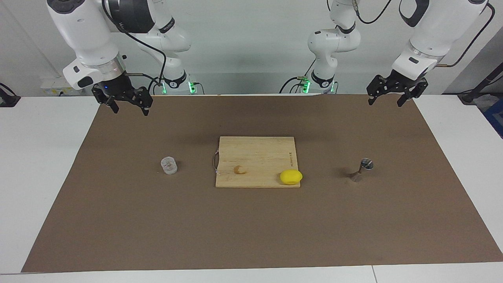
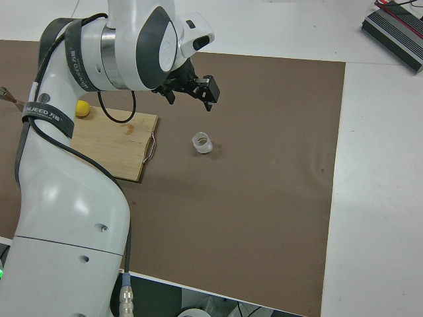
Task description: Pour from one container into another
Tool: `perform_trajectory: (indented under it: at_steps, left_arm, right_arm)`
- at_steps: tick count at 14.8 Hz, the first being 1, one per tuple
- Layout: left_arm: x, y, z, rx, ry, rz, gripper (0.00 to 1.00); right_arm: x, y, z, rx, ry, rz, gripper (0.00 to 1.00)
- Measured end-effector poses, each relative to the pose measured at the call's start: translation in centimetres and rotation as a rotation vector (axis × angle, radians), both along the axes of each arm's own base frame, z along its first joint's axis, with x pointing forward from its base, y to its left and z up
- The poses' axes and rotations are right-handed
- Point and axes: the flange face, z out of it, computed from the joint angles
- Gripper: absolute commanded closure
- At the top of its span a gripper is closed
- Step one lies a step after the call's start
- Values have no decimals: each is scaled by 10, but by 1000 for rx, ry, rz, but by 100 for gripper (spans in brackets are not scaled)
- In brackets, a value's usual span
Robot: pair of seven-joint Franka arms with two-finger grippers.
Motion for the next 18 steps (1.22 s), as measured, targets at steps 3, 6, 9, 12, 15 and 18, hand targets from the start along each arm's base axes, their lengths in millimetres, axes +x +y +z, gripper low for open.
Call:
perform_trajectory:
  at_steps: [3,6,9,12,15,18]
  left_arm:
    - [0,0,0,0,0,0,0]
    - [0,-1,0,0,0,-1,0]
    - [0,-1,1,0,-1,-2,0]
    - [2,2,0,-1,-12,3,0]
    - [3,6,1,-2,-25,12,0]
    - [5,2,-5,-2,-33,14,0]
  right_arm:
    - [0,0,0,0,0,0,0]
    - [0,0,0,0,0,0,0]
    - [0,0,0,0,0,0,0]
    - [0,0,0,0,0,0,0]
    - [0,0,0,0,0,0,0]
    - [0,0,0,0,0,0,0]
